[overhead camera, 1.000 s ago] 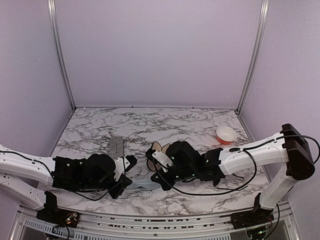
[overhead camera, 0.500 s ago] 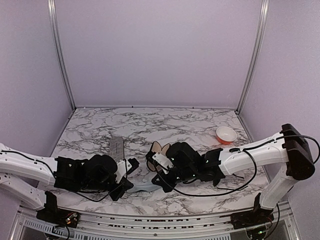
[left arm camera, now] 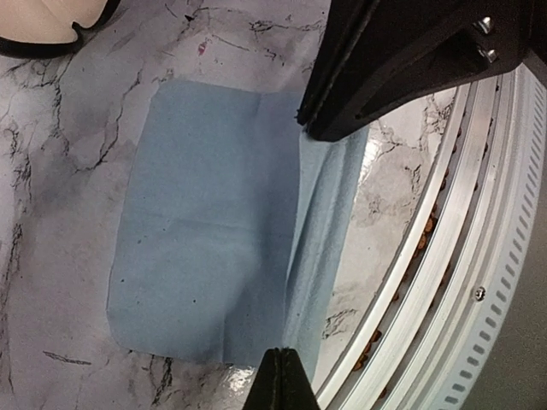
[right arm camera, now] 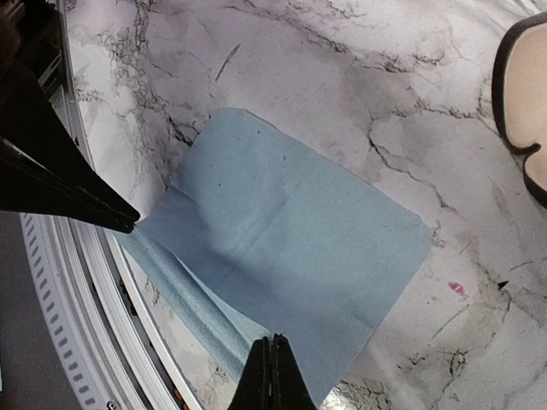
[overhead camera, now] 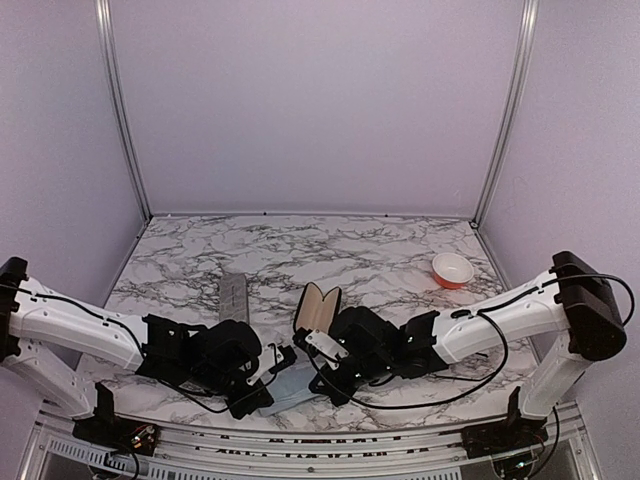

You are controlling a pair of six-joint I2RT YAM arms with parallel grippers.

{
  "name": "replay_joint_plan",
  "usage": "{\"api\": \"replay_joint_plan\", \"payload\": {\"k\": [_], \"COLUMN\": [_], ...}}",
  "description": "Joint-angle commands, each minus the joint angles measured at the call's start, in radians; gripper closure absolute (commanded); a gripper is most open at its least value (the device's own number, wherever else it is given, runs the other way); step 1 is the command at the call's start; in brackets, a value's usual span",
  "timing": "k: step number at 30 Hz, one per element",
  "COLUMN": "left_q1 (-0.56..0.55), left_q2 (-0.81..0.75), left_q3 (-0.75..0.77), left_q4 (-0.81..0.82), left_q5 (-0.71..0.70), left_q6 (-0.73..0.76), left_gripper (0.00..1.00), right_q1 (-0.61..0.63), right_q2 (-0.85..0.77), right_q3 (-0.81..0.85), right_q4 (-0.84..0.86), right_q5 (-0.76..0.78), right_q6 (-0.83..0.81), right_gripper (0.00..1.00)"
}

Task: Organize the sunglasses
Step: Fold the glasses cleaning cloth at the center of the board.

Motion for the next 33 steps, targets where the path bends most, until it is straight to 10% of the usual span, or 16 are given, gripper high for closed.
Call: {"api": "replay_joint_plan", "payload": {"k": [1,33], "left_q1": [0.011,0.092], "left_q2": [0.024,0.078], "left_q3": [0.021,-0.008], "left_q4": [-0.057,-0.029], "left_q5": [0.020,-0.143], "left_q6": [-0.010,-0.026], "left_gripper": [1.00,1.00], "right_q1": [0.002,0.002], "right_q2": [0.014,0.175], "right_q3": [0.016,0.160], "right_q4": [-0.017,-0.046], "right_q5": [0.080,0.276], "right_q6": [0.021,-0.049], "right_gripper": [1.00,1.00]}}
